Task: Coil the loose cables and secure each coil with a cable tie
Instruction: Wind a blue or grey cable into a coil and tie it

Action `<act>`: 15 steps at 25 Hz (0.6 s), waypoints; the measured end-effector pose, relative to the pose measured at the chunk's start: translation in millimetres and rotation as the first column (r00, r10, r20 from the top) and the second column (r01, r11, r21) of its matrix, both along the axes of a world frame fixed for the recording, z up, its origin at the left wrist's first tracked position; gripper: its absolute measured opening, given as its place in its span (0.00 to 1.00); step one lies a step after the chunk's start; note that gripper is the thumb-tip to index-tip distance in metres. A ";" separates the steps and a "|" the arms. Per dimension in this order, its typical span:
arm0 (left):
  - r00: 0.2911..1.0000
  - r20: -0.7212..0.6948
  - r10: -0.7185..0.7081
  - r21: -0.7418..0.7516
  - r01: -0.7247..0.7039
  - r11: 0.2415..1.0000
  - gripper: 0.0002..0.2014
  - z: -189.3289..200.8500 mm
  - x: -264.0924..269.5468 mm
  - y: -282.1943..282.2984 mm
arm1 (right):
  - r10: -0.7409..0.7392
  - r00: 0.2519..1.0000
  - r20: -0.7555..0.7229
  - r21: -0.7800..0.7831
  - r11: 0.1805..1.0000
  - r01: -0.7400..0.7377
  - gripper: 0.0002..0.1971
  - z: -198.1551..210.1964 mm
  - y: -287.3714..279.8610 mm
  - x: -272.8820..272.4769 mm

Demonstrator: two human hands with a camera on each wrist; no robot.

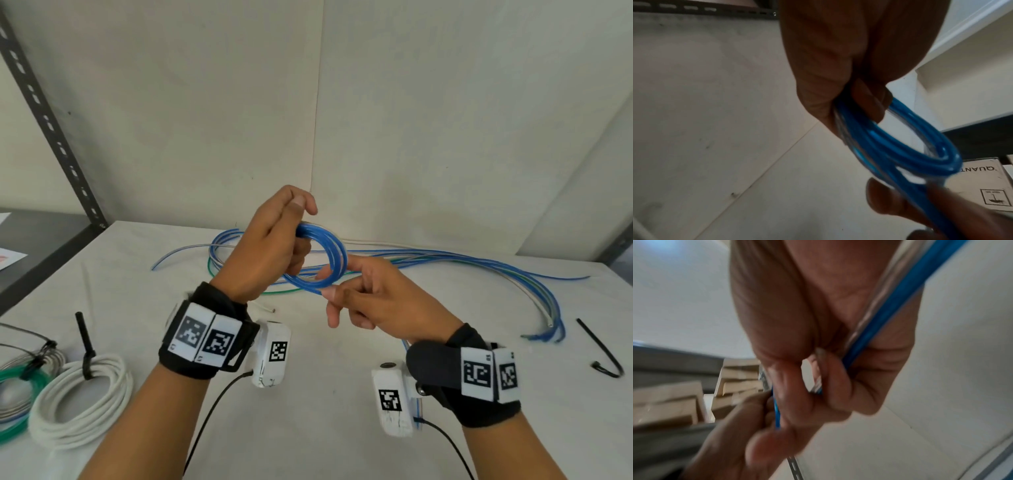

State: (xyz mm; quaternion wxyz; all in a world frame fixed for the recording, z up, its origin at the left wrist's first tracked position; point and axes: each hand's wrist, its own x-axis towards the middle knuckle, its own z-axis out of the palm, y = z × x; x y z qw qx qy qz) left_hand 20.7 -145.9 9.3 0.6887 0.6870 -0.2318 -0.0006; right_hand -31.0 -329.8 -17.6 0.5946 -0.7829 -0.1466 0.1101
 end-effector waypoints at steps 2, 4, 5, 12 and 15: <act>0.997 0.074 0.015 0.082 -0.021 0.996 0.12 -1.7 -0.7 -1.3 | 0.039 0.998 -0.039 0.036 0.999 -0.038 0.12 3.5 -3.4 -1.9; 0.985 0.165 0.050 0.137 -0.073 0.988 0.12 -5.3 0.2 -3.7 | -0.011 1.000 -0.013 -0.002 1.000 0.011 0.13 4.5 -1.6 -2.6; 0.978 0.198 0.070 0.148 -0.101 0.984 0.11 -7.2 1.5 -5.2 | -0.050 0.998 0.034 -0.033 0.998 0.051 0.14 3.6 0.4 -1.4; 0.996 -0.032 0.081 -0.074 -0.083 0.994 0.24 -7.9 1.3 -16.0 | -0.256 0.954 0.158 0.105 0.965 0.242 0.17 -1.8 -1.8 4.8; 0.993 -0.094 -0.070 -0.130 0.057 0.990 0.22 -5.9 2.8 -9.1 | -0.346 0.933 0.103 0.219 0.923 0.318 0.18 1.0 -7.2 5.5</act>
